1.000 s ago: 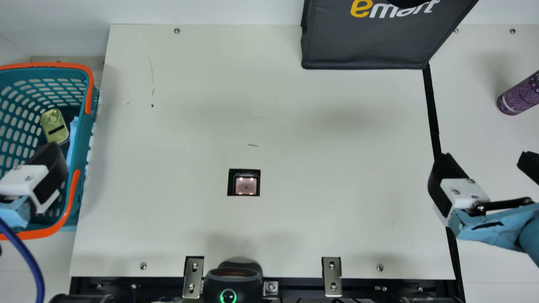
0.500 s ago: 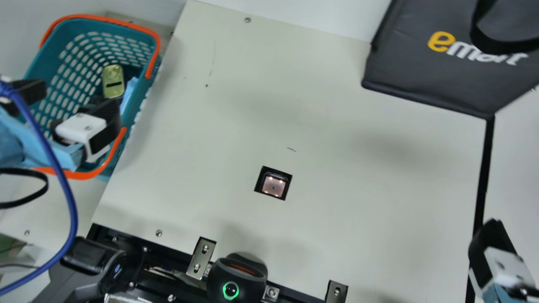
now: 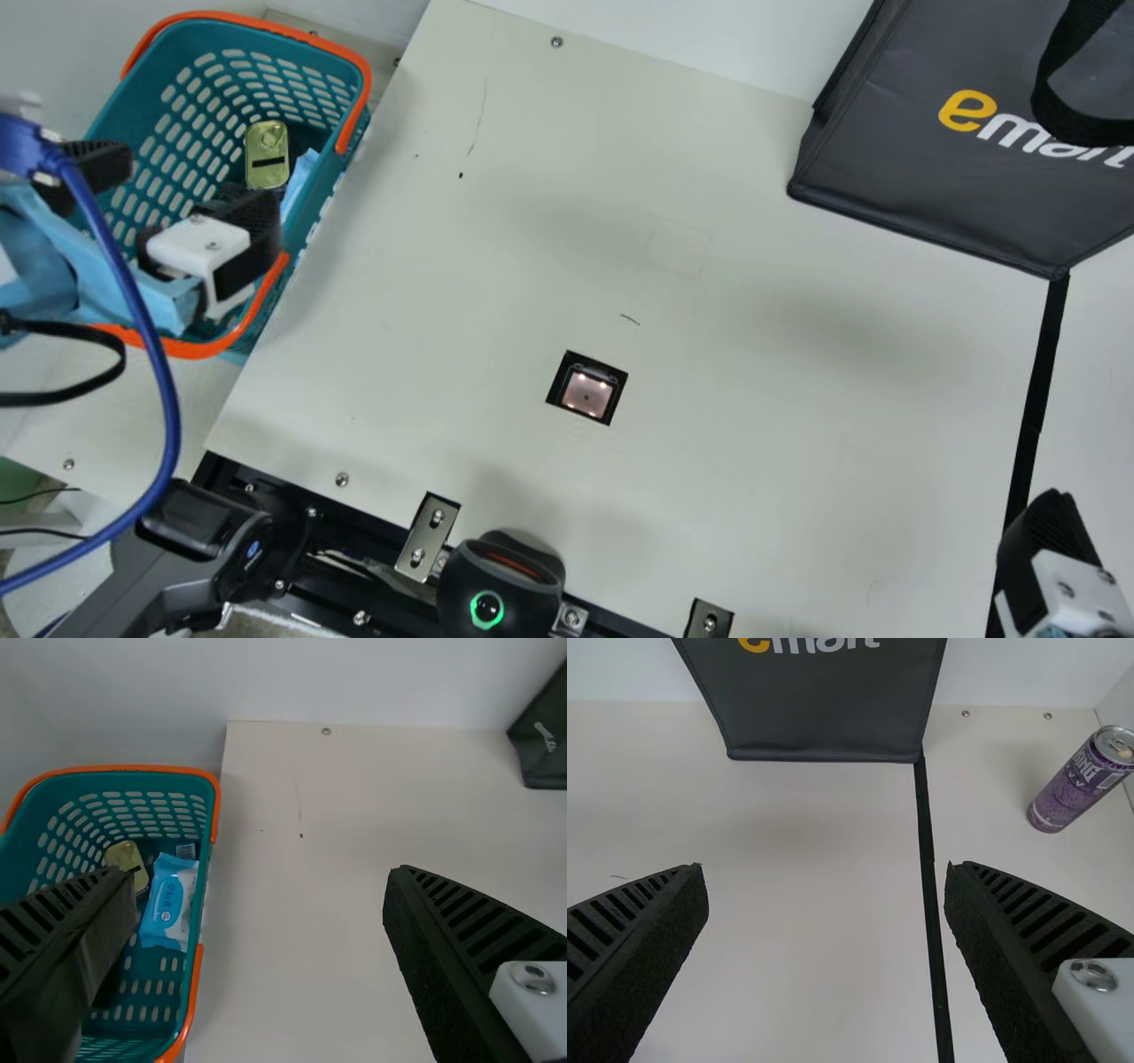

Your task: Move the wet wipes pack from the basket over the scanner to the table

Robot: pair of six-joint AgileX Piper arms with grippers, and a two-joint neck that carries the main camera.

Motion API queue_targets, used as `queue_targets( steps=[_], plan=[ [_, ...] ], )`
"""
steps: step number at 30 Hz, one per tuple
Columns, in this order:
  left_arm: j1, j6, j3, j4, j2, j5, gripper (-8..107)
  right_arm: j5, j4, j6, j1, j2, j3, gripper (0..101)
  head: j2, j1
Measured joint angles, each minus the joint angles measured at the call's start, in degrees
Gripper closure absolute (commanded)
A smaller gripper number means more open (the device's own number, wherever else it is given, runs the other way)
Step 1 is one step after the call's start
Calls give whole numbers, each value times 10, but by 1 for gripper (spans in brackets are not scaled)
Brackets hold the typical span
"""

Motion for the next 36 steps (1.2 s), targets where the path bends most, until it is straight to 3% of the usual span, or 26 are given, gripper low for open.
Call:
queue_targets(
  steps=[11,24,36],
  plan=[
    [113,-48,-8,-2,90,-49,9,0,0,0,0,0,0,6,-1,0],
    [274,-13,-38,-24,215,-71,9,0,0,0,0,0,0,6,-1,0],
    [345,63,-46,-83,308,-85,9,1,0,0,0,0,0,6,-1,0]
  ],
)
